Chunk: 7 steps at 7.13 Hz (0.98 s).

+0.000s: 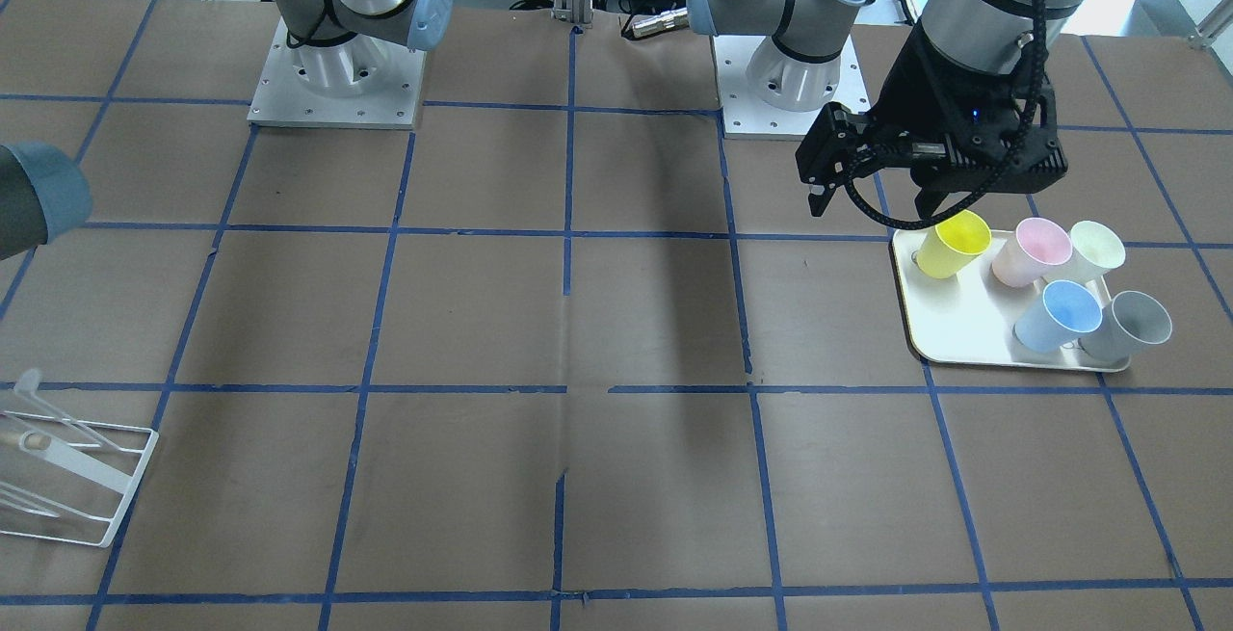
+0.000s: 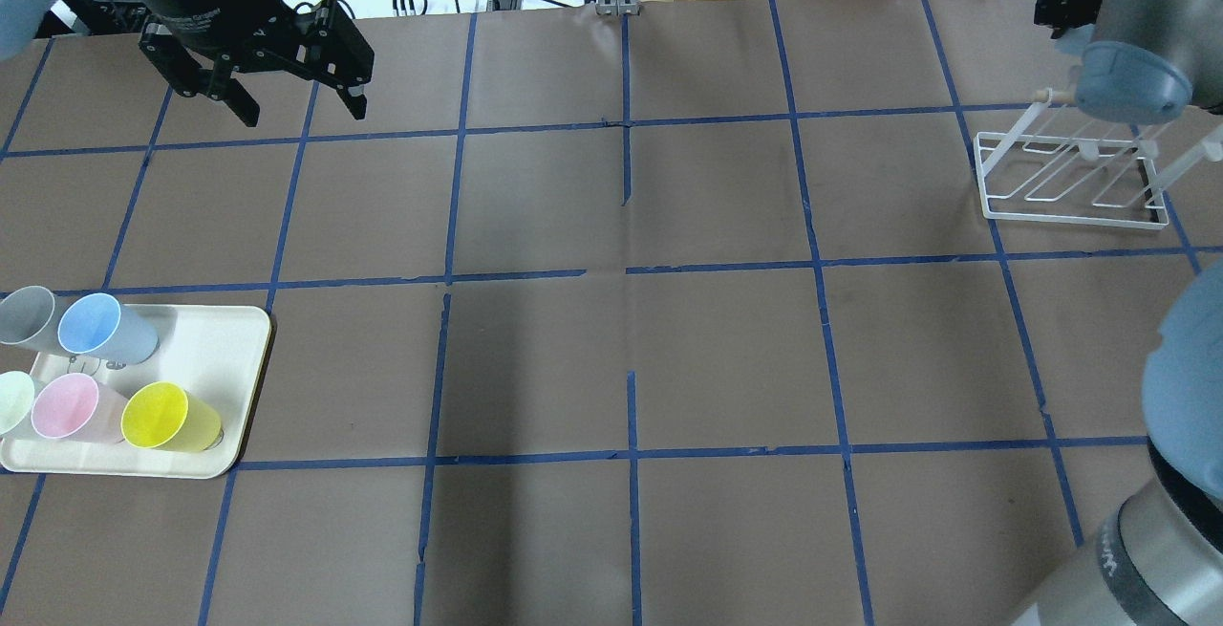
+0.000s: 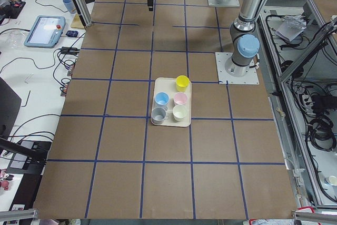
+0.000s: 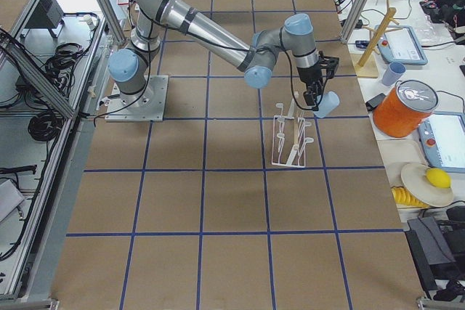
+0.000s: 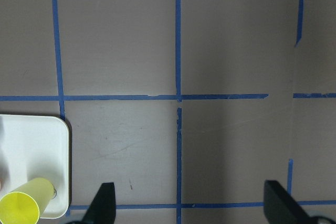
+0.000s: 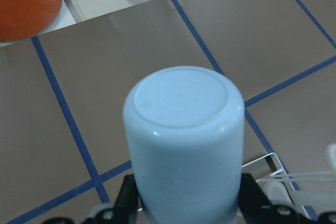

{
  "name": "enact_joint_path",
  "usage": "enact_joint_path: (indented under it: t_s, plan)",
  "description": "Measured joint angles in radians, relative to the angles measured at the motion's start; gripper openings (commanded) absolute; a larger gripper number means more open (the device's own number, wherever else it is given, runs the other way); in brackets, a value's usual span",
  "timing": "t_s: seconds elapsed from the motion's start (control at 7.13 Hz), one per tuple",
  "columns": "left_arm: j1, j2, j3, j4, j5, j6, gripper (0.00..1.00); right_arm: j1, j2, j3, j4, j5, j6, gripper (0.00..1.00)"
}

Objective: Transfer IKEA cup to right arm and place on rack

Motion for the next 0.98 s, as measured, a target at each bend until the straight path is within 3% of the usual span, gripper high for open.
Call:
enact_joint_path:
  t_s: [0.98]
  plan:
    - [0.000, 0.000, 0.001, 0.003, -0.001, 0.000, 1.00, 0.000, 0.034, 0.006, -0.001, 0.003, 0.008, 0.00]
